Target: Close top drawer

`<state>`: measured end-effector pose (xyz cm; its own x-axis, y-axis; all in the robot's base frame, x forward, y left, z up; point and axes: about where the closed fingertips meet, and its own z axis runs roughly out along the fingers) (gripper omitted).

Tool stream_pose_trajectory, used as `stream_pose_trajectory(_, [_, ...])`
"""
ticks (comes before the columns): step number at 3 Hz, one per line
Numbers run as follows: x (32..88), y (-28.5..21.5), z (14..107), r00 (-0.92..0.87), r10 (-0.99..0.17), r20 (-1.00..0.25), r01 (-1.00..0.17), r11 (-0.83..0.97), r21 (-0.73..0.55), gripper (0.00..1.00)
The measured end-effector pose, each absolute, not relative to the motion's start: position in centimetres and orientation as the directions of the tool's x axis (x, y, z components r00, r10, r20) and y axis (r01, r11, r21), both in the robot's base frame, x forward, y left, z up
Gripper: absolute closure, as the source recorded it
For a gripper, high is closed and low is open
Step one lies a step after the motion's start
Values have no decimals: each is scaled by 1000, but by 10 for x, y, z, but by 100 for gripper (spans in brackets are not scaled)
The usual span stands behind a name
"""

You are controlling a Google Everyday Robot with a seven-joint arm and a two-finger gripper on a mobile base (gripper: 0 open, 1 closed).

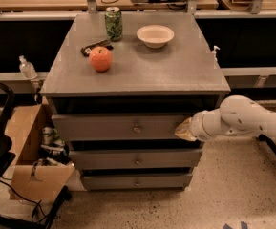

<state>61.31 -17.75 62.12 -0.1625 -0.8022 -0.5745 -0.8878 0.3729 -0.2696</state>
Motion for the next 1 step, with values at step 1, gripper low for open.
stream_pose_trajectory(1, [613,-177,621,-163,-802,-574,-888,373,-270,100])
